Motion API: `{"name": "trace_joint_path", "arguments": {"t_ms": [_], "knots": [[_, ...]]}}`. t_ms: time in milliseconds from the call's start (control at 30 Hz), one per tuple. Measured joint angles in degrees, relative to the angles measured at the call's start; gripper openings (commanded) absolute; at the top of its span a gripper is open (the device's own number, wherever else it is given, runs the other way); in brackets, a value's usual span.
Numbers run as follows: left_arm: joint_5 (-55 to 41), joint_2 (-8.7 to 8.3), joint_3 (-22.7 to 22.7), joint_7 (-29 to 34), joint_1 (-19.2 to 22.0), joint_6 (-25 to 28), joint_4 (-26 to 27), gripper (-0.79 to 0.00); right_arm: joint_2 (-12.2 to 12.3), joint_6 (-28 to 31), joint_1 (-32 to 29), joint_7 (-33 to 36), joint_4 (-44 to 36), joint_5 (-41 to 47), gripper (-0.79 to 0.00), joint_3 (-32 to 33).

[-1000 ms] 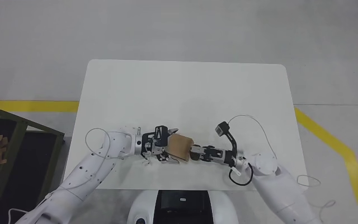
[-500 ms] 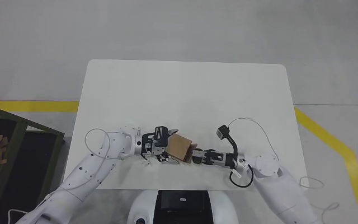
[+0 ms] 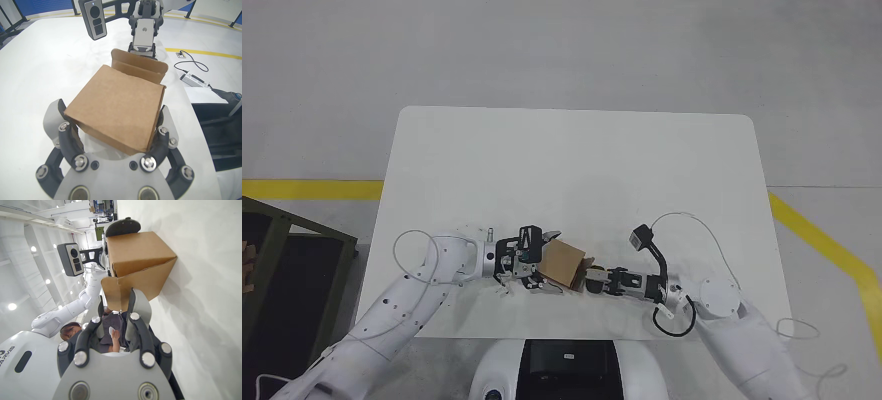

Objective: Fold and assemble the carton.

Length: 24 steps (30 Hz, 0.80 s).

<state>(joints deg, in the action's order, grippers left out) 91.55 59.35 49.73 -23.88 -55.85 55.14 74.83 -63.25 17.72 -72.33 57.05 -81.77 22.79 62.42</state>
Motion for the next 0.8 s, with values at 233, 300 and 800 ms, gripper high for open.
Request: {"name": "trace_joint_path", "arguments": {"t_ms": [233,300,800], "knots": [[-0.1,-0.05,0.1,0.1,-0.1,0.1,0.1,0.000,-0.2,0.3,0.5,0.1,0.7,-0.4,-0.665,-0.8],[-0.1,-0.07,0.1,0.1,-0.1,0.2,0.1,0.000,-0.2,0.3,0.7,0.2,0.9,-0.8,-0.662,-0.9],[-0.2,-0.17,0.3,0.0,-0.2,0.3,0.1,0.000,0.1,0.0,0.9,0.3,0.6,-4.2,-0.631,-0.5]]}}
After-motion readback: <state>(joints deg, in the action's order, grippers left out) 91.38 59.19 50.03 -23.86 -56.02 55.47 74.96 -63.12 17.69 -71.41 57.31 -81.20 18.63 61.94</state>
